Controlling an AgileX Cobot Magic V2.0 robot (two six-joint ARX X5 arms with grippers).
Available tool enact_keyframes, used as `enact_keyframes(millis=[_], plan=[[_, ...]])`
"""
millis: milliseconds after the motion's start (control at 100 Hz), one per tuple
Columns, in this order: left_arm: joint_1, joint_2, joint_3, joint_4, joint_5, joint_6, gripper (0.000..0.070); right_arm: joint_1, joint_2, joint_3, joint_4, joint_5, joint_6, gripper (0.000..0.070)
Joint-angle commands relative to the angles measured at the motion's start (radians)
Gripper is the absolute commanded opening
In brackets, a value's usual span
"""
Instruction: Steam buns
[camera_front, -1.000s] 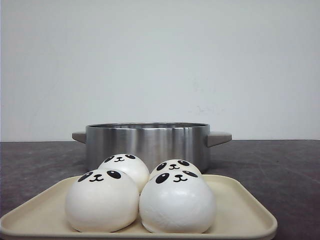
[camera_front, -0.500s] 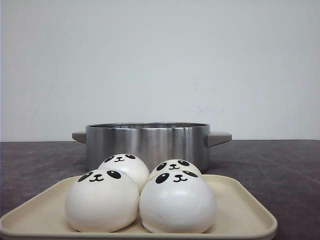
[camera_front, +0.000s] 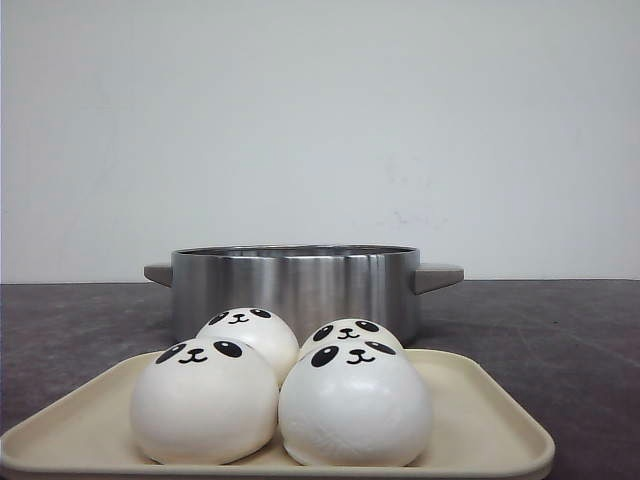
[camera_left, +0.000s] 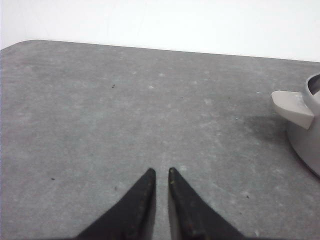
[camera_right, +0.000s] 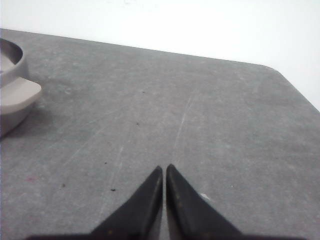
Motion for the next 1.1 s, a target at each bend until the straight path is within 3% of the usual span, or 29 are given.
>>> enact_keyframes(millis=[0, 150, 210, 320, 410, 490, 580, 750, 910, 960, 990, 1010, 1040, 1090], plan=[[0.001, 0.000, -0.018, -0.003, 0.006, -0.035, 0.0000, 0.004, -0.001, -0.002, 0.013, -0.012, 0.032, 0.0005], [0.000, 0.000, -0.013, -0.003, 0.028, -0.260, 0.0000, 0.004, -0.001, -0.002, 0.074, -0.044, 0.119, 0.0005], [0.000, 0.000, -0.001, -0.003, 0.057, -0.371, 0.0000, 0.004, -0.001, -0.001, 0.121, -0.067, 0.188, 0.0005], [0.000, 0.000, 0.029, 0.011, 0.117, -0.489, 0.0000, 0.004, -0.001, 0.020, 0.210, -0.123, 0.323, 0.0005], [0.000, 0.001, 0.075, 0.120, 0.217, -0.596, 0.0004, 0.004, 0.000, 0.100, 0.224, -0.186, 0.454, 0.0004], [-0.001, 0.015, 0.145, 0.187, 0.262, -0.600, 0.0006, 0.004, 0.018, 0.215, 0.123, -0.234, 0.483, 0.0004], [-0.001, 0.081, 0.300, 0.113, 0.288, -0.593, 0.0006, 0.004, 0.086, 0.384, -0.036, -0.242, 0.436, 0.0004], [-0.001, 0.301, 0.609, -0.071, 0.428, -0.438, 0.0006, 0.004, 0.270, 0.674, -0.201, -0.284, 0.272, 0.0004], [-0.001, 0.469, 0.816, -0.171, 0.485, -0.342, 0.0009, 0.004, 0.388, 0.829, -0.268, -0.314, 0.247, 0.0004], [-0.001, 0.500, 0.849, -0.181, 0.492, -0.328, 0.0085, 0.005, 0.405, 0.843, -0.248, -0.370, 0.249, 0.0007], [-0.001, 0.512, 0.863, -0.184, 0.496, -0.325, 0.0186, 0.004, 0.412, 0.844, -0.233, -0.413, 0.254, 0.0036], [-0.001, 0.519, 0.867, -0.183, 0.497, -0.325, 0.0273, 0.005, 0.415, 0.844, -0.225, -0.442, 0.258, 0.0094], [-0.001, 0.526, 0.872, -0.185, 0.497, -0.326, 0.0422, 0.005, 0.420, 0.844, -0.216, -0.477, 0.269, 0.0232], [-0.002, 0.530, 0.872, -0.192, 0.497, -0.329, 0.0618, 0.005, 0.427, 0.844, -0.212, -0.521, 0.303, 0.0541]])
